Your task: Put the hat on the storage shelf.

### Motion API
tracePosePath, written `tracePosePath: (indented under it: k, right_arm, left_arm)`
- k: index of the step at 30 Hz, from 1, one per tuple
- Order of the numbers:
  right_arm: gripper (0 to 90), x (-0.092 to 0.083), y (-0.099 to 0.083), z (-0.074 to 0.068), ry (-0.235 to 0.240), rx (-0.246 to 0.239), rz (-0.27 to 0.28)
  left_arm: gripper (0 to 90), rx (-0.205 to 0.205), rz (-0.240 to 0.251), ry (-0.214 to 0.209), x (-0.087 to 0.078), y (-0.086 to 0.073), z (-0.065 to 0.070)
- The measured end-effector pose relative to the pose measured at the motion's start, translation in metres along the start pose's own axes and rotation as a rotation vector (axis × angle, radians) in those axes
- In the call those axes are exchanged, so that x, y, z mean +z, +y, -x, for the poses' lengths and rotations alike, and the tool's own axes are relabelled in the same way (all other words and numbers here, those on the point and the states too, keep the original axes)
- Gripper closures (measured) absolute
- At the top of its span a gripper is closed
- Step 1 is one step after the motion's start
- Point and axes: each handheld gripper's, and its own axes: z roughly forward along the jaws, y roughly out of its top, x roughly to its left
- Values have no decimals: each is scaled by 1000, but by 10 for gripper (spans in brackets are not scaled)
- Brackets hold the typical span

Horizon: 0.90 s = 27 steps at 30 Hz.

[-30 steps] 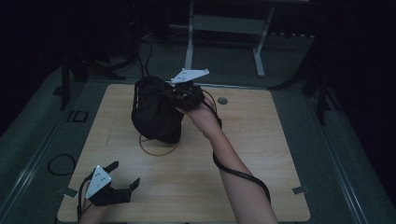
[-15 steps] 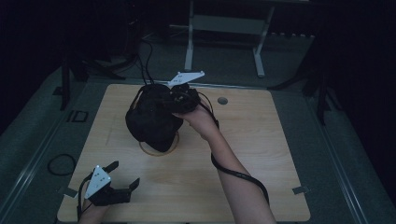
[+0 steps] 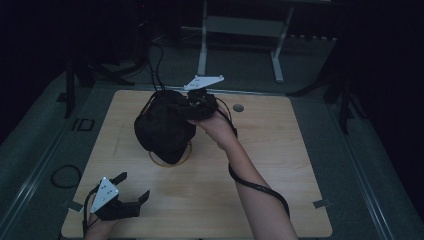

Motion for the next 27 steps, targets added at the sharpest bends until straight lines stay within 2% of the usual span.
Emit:
tracePosePath:
  k: [3, 11, 12, 14, 18, 23, 24, 27]
  right_arm:
    - [565, -5, -1, 0, 2, 0, 5]
    - [393, -14, -10, 1, 6, -8, 1]
    - [393, -14, -10, 1, 6, -8, 1]
    - [340, -15, -13, 2, 24, 4, -9]
    - [316, -20, -19, 2, 21, 26, 3]
    - [254, -30, -26, 4, 57, 65, 29]
    - [189, -31, -28, 4, 64, 65, 27]
    - [177, -36, -33, 3, 78, 66, 35]
  left_arm:
    - [21, -1, 1, 1, 0, 0, 0]
    - [21, 0, -5, -14, 2, 1, 3]
    - [21, 0, -5, -14, 2, 1, 3]
    - [21, -2, -4, -16, 2, 1, 3]
    - [21, -1, -7, -15, 2, 1, 4]
    - [21, -2, -8, -14, 3, 1, 4]
    - [21, -1, -10, -13, 3, 0, 4]
    - [21, 2, -13, -14, 4, 0, 4]
